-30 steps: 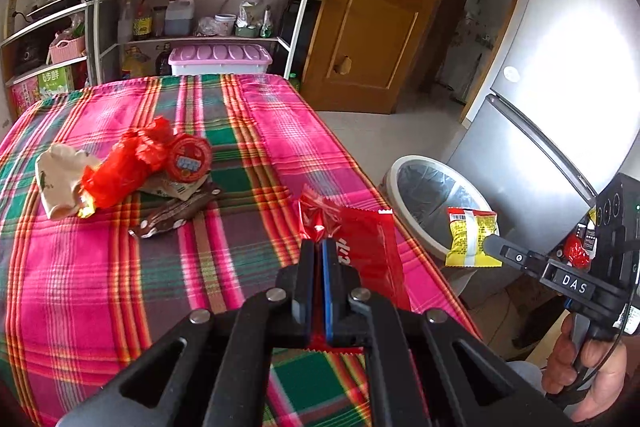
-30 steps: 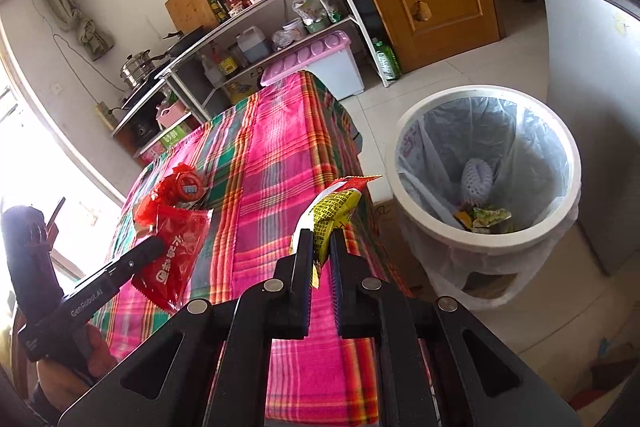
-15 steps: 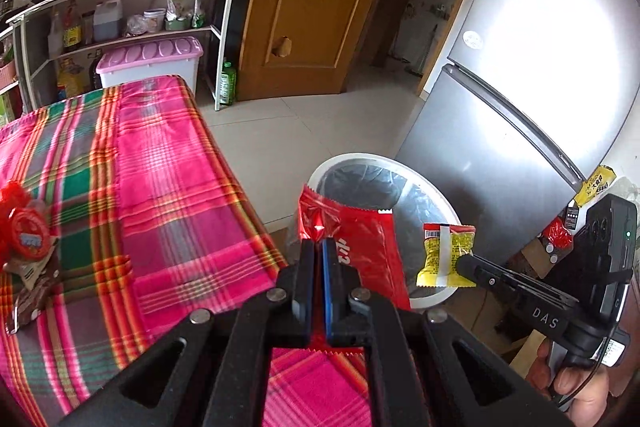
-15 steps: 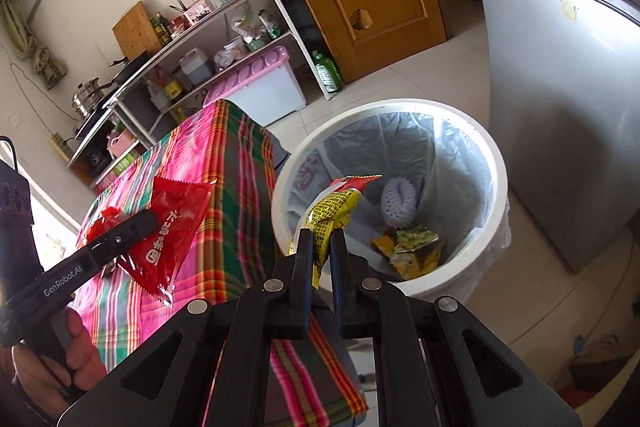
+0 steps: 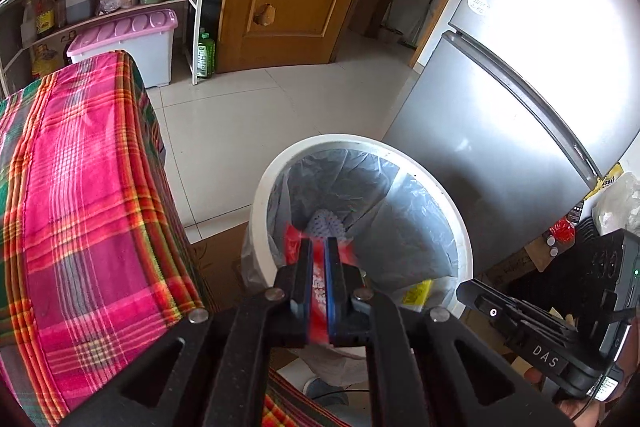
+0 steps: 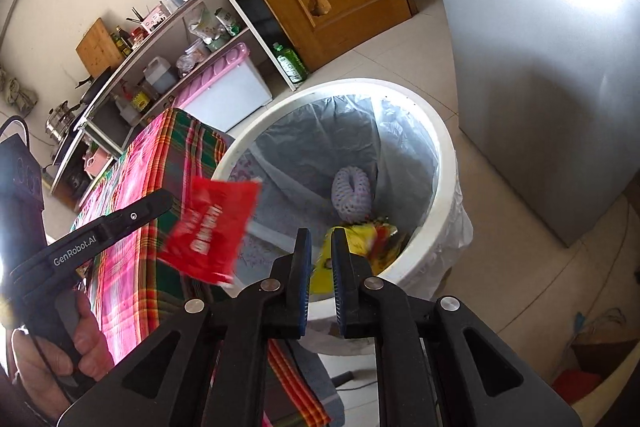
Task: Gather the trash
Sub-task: 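Open both tools over the bin to drop the packet and sachet, then move both open tools back over the trash on the table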
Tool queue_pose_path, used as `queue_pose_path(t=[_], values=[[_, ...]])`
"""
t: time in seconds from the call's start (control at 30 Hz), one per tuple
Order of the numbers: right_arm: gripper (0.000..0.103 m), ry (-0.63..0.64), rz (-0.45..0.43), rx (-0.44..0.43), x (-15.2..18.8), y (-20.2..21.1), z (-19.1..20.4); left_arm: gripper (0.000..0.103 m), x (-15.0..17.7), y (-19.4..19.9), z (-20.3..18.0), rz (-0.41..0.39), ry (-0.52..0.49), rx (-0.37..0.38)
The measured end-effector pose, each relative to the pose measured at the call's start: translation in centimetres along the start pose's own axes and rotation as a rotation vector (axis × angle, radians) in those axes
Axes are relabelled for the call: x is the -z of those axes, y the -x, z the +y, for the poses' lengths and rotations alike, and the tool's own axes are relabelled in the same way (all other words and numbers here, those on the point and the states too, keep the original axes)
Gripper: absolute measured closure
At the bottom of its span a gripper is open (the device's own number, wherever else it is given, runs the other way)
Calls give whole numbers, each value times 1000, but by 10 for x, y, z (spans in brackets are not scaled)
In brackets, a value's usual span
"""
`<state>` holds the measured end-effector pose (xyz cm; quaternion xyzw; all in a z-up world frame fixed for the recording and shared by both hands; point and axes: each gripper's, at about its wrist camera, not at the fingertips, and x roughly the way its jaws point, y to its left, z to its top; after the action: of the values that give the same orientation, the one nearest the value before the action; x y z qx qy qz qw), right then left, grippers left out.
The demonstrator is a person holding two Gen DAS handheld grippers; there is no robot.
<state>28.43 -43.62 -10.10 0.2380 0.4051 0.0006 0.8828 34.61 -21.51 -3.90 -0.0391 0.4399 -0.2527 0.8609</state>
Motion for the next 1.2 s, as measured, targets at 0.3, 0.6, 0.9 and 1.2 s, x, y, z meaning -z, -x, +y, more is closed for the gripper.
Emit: queue_pose_path(t=[0.3, 0.6, 0.9, 1.2], values=[[89, 3, -93, -40, 0, 31, 21, 82, 7, 36, 18, -65, 48, 12], [65, 141, -239, -129, 18, 84, 91, 82, 33, 116, 37, -174, 53, -28], [65, 343, -246, -212, 60, 126, 178, 60, 68, 208, 69, -313, 107, -121], [65, 375, -145, -236, 94, 127, 217, 56, 121, 266, 108, -358, 184, -215]])
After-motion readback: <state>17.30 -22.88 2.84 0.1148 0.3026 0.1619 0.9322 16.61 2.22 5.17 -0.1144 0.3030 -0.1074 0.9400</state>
